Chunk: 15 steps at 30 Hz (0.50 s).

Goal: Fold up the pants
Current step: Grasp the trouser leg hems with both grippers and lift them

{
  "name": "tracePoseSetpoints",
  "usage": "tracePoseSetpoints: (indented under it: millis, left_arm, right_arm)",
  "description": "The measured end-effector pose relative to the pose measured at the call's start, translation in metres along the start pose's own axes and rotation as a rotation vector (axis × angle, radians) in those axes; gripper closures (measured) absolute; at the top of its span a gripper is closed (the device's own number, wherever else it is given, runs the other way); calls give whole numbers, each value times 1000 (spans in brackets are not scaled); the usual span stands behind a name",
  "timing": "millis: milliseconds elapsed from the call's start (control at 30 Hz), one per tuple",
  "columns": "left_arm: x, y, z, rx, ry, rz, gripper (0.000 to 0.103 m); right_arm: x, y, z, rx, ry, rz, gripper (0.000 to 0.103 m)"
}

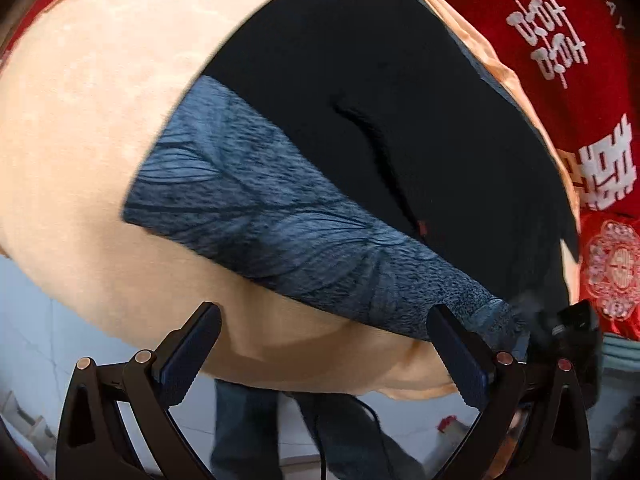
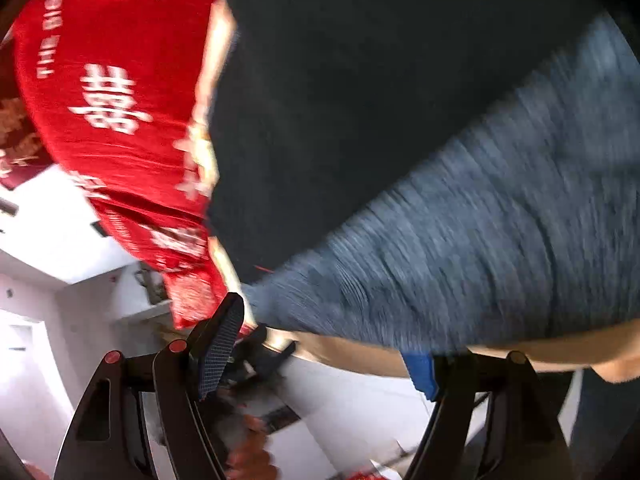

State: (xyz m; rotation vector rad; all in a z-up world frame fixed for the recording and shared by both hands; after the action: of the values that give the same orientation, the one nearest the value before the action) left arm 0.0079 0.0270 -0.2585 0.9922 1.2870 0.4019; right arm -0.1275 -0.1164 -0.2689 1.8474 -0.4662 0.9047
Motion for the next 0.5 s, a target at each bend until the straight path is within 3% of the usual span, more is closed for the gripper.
tracePoseSetpoints:
  millis: [100, 200, 367, 400, 500]
  left_arm:
    - [-16, -3, 5, 6, 20, -82, 0]
    - [-30, -5, 15, -24, 31, -110, 0]
    - [-29, -11, 28, -67, 143, -162, 2]
    - [-29, -11, 31, -86, 147, -156, 14]
    - [-30, -10, 37, -100, 114, -104, 35]
  right_arm:
    - [29, 19, 4, -24, 51, 47, 25]
    - [45, 30, 5, -31, 81, 82, 25]
    - [42, 37, 4, -23, 88, 107, 25]
    - [35, 36, 3, -21, 84, 95, 25]
    - [13, 32, 8, -27, 63, 46, 25]
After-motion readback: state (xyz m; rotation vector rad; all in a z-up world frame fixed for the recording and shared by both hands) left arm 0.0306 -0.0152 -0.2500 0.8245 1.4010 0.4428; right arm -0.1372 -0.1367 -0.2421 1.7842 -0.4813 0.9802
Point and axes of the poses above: each gripper's, at about its wrist camera, not at the fingertips, and y roughly against the way its jaws point, x to its left, z to its top, the point moved 8 cm from there along -y, roughly the way its jaws point, and after that the axes turned 14 degrees about -z, right-handed, at the moved point
